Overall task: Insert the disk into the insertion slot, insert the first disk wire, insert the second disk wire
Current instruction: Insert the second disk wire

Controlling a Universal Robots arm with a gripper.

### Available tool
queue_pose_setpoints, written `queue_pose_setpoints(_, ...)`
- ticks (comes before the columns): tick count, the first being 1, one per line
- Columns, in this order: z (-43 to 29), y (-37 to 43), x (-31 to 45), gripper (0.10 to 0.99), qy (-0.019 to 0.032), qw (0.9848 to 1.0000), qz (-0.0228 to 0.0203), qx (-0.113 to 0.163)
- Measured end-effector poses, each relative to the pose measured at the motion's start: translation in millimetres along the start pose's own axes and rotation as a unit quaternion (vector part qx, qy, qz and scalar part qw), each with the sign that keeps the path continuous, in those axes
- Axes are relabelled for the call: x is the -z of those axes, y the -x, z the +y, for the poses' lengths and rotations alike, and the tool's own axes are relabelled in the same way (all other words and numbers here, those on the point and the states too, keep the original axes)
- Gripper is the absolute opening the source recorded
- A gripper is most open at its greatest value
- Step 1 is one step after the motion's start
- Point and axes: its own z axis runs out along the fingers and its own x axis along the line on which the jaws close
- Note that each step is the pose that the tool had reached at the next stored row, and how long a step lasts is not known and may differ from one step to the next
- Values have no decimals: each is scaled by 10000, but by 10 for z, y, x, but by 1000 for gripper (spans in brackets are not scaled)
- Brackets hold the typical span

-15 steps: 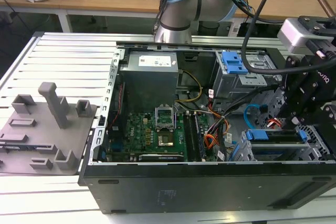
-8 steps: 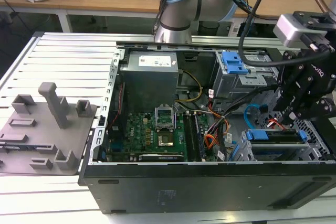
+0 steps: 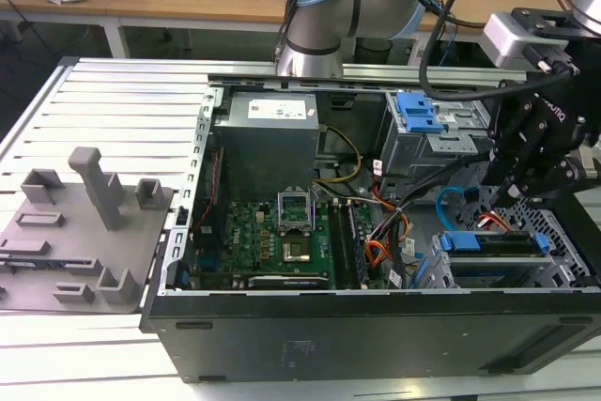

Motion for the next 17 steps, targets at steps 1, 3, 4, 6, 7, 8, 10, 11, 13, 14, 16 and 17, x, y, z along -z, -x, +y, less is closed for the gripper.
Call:
queue_pose_setpoints(1,0,2,0,361,0,10000,-1,0)
queue_pose_setpoints(3,0,21,-7,361,0,10000,2,47)
queue_pose_setpoints(4,0,26,-10,361,0,9999,4,106)
queue_pose_setpoints(6,0,27,-15,361,0,9996,12,272)
queue_pose_setpoints(7,0,27,-18,361,0,9992,17,389)
queue_pose_setpoints(8,0,30,-19,361,0,9989,23,476)
queue_pose_setpoints(10,23,81,-26,361,-1,9986,25,535)
queue_pose_setpoints(11,77,84,-30,361,-9,9986,34,534)
queue_pose_setpoints(13,143,83,-34,361,-23,9986,73,532)
queue_pose_setpoints(14,184,82,-36,361,-33,9985,105,531)
queue_pose_setpoints(16,249,81,-48,361,-36,9985,135,533)
queue_pose_setpoints(17,262,80,-51,361,-36,9984,142,538)
